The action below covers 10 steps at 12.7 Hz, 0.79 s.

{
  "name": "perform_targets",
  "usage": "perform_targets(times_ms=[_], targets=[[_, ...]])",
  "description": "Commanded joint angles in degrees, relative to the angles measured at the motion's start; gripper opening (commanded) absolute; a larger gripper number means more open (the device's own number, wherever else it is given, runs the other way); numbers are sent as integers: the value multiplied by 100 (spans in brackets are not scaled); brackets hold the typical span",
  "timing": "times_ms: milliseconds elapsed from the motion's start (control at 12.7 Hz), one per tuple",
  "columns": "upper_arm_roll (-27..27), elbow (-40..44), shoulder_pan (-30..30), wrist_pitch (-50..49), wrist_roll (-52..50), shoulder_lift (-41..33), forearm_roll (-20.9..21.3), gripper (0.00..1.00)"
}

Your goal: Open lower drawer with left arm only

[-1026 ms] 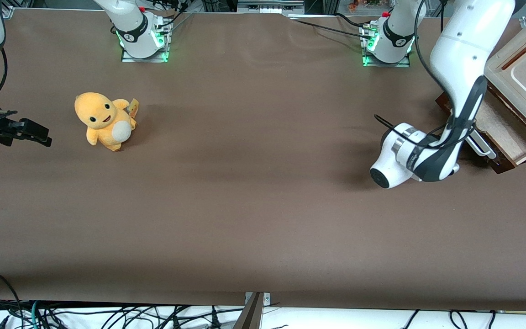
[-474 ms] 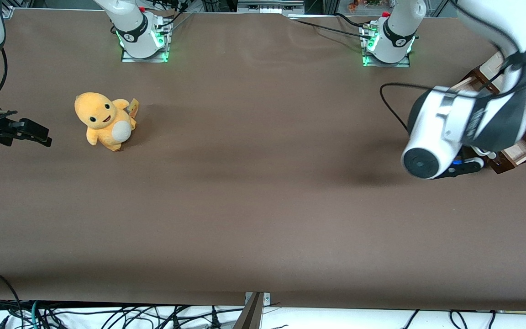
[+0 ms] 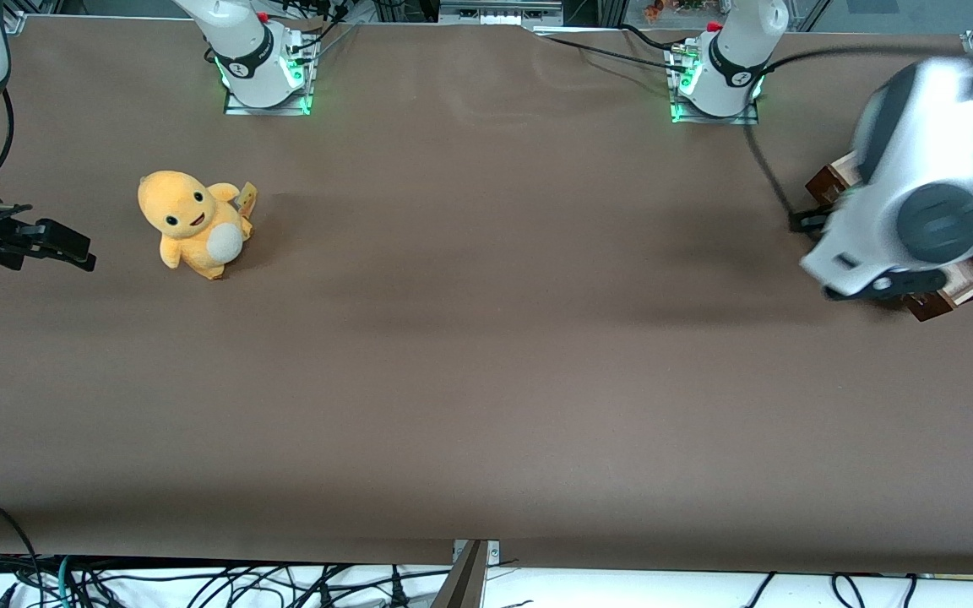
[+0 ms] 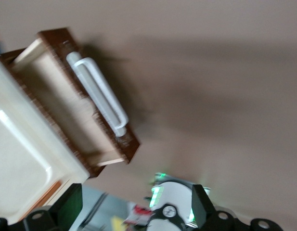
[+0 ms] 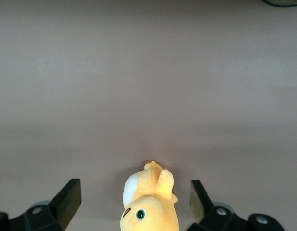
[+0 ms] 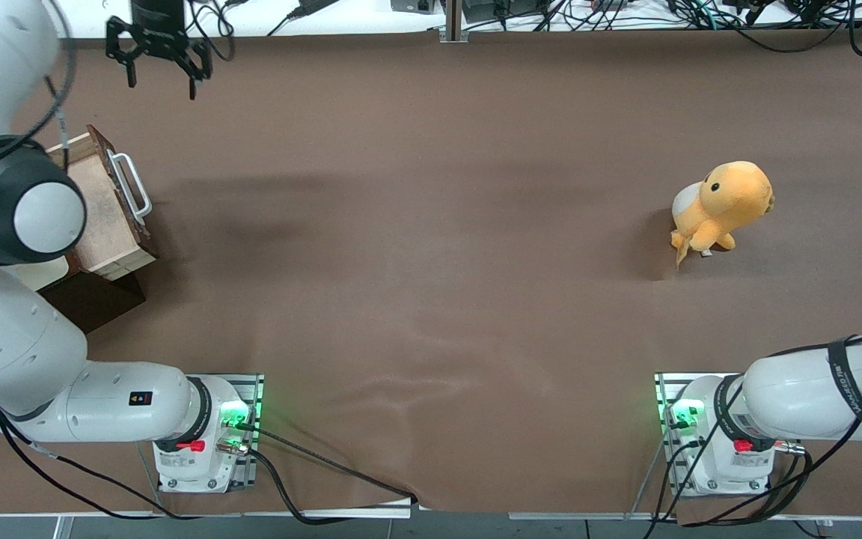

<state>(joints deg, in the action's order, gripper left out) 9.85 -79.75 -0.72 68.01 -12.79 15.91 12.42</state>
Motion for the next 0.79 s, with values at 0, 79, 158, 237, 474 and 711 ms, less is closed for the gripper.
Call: perform_targets(times_ms=[0, 79, 158, 237, 474, 711], targets=[[-754, -373, 167, 799, 699, -535, -853, 100], [-799, -540, 195, 1263, 699, -650, -985, 100], [-800, -785, 195, 1764, 699, -773, -1161, 100], [-800, -996, 195, 2099, 708, -826, -1336, 100], [-800, -1086, 300, 2199, 630, -976, -1321, 100], [-800, -1104, 318, 2400, 690, -1037, -1417, 100]])
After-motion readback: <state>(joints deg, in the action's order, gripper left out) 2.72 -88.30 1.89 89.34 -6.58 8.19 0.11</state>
